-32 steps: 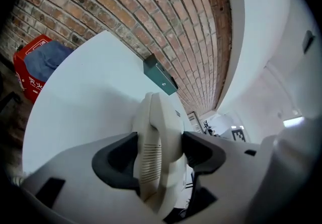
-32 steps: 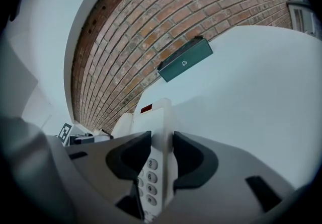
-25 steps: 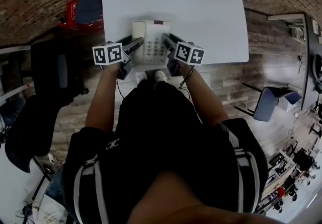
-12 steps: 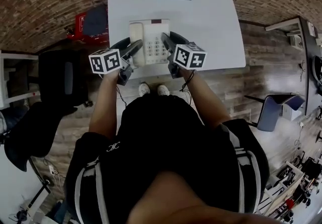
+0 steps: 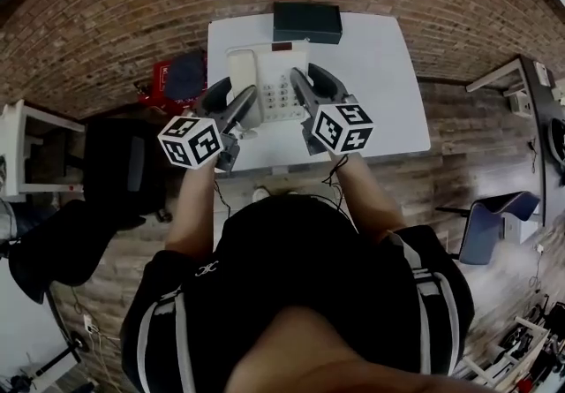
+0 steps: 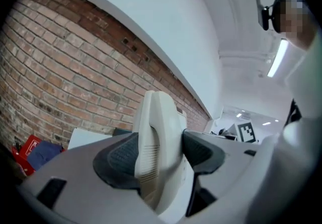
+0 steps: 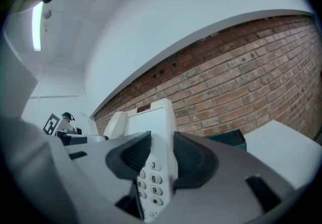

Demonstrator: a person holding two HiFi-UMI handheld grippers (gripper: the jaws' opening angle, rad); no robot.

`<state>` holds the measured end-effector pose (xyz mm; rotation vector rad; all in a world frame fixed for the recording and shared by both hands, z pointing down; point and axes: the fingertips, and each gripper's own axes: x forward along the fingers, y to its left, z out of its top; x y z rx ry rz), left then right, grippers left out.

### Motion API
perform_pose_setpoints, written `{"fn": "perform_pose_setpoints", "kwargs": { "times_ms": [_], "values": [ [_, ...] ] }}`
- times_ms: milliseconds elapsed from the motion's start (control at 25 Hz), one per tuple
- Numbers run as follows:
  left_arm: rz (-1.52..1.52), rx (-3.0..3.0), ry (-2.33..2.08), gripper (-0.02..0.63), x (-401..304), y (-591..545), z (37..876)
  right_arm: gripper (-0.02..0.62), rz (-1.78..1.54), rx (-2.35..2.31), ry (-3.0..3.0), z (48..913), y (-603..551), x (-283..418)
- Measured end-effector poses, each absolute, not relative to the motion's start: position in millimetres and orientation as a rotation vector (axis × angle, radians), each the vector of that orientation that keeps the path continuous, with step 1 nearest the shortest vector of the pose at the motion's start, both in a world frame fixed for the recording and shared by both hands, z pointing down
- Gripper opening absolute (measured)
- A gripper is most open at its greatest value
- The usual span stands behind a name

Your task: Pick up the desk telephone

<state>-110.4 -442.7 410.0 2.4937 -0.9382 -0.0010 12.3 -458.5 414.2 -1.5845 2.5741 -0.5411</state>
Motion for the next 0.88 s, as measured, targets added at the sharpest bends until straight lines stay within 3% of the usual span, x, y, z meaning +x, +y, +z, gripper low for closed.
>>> {"fn": "perform_pose_setpoints", "kwargs": {
  "times_ms": [360, 880],
  "values": [
    [-0.153, 2.711, -0.983, 0.275, -111, -428, 326, 0.126, -0.214, -1.539, 2.526, 325, -442, 14],
    [-0.095, 2.680, -0.998, 0.275, -115, -428, 335, 0.127, -0.296, -1.534, 2.525, 339, -444, 8]
  ]
}}
